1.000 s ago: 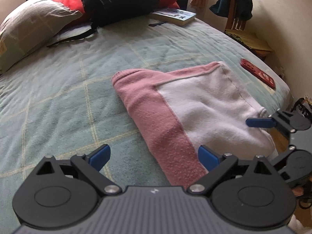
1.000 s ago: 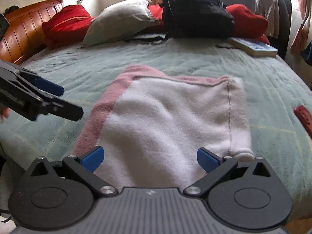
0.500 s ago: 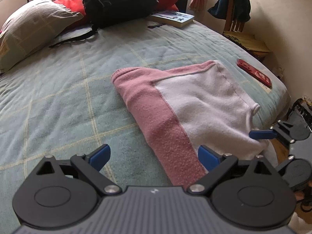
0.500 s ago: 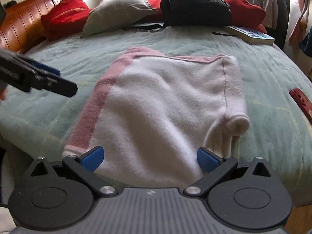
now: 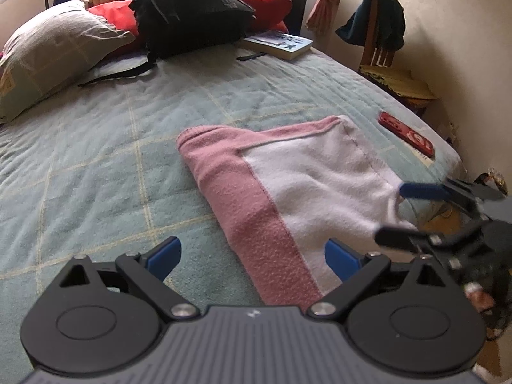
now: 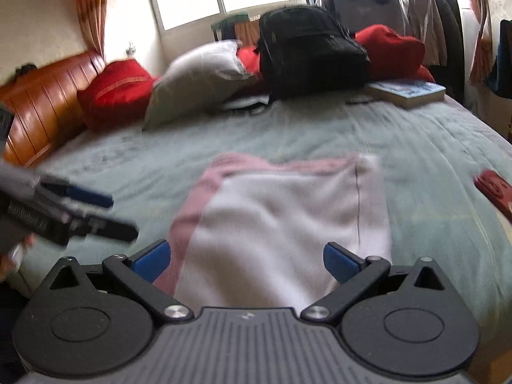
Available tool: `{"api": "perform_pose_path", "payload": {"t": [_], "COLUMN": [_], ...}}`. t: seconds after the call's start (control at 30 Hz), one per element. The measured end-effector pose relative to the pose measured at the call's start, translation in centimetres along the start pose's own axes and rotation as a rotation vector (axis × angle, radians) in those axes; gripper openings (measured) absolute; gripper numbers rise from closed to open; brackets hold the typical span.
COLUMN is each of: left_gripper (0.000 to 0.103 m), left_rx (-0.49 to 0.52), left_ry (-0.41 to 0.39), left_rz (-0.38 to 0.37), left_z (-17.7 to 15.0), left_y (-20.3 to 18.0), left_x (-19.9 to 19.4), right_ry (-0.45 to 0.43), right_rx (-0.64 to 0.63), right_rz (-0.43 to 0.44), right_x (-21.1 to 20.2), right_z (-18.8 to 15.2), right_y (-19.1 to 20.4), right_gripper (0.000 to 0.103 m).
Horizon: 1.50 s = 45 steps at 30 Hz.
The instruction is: Fold clothes
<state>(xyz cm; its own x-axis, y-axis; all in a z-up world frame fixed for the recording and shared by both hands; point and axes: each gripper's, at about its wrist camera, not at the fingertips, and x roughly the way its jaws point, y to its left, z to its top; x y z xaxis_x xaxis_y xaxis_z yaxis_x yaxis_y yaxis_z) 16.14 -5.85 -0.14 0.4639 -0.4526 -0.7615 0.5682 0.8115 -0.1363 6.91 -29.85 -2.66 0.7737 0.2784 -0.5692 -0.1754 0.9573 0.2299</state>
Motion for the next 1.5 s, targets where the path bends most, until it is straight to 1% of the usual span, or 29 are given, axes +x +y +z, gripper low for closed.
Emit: {"api": "perform_pose_path", "payload": {"t": [0.07, 0.17, 0.23, 0.47, 0.57, 0.73, 0.87, 1.0, 1.17, 1.3, 1.43, 1.5], "left_gripper": [0.096, 0.096, 0.096, 0.096, 0.096, 0.096, 0.096, 0.096, 0.096, 0.096, 0.096, 0.096], "left_rx": [-0.002, -0.004, -0.004, 0.003, 0.003, 0.005, 0.016, 0.018, 0.006, -0.015, -0.026, -0.026], "left_ry": [0.004, 0.011, 0.02, 0.009, 0.002, 0.001, 0.008, 0.016, 0.012, -0.011, -0.002, 0.003], "left_rz": [-0.002, -0.006, 0.002, 0.02, 0.034, 0.056, 0.067, 0.068, 0.054, 0.028, 0.022, 0.014], "left_z": [-0.1, -0.2, -0.1, 0.8, 1.0, 1.3, 1.4, 1.6, 1.9, 1.9, 2.0, 2.0], "left_y": [0.0, 0.1, 0.3, 0.2, 0.1, -0.1, -0.3, -0.3, -0.1, 0.1, 0.0, -0.2], "left_x": [0.1, 0.4, 0.7, 0.7, 0.5, 0.3, 0.5, 1.0, 1.7, 2.0, 2.9, 3.3], "right_ry": [0.019, 0.1, 0.089, 0.059, 0.042, 0.003, 0.034, 0.054, 0.061, 0.039, 0.043, 0.045], "right_rx": [0.028, 0.123, 0.158, 0.143, 0.125, 0.094, 0.094, 0.106, 0.138, 0.18, 0.2, 0.217], "right_rz": [-0.017, -0.046, -0.017, -0.007, 0.001, 0.006, -0.024, -0.036, -0.052, -0.006, -0.037, -0.021], "right_x": [1.3, 3.1, 2.8, 1.9, 2.1, 3.8, 5.9, 7.1, 6.8, 5.0, 3.5, 2.9], "right_z": [0.2, -0.1, -0.2, 1.3, 2.3, 4.4, 5.2, 4.7, 4.5, 4.3, 3.9, 3.5], "right_y": [-1.1, -3.2, -3.7, -3.2, -3.2, -3.9, -4.7, -5.8, -7.1, -8.2, -9.4, -10.1], "right_gripper": [0.103, 0.103, 0.103, 0.103, 0.103, 0.103, 0.103, 0.103, 0.103, 0.103, 0.103, 0.103]}}
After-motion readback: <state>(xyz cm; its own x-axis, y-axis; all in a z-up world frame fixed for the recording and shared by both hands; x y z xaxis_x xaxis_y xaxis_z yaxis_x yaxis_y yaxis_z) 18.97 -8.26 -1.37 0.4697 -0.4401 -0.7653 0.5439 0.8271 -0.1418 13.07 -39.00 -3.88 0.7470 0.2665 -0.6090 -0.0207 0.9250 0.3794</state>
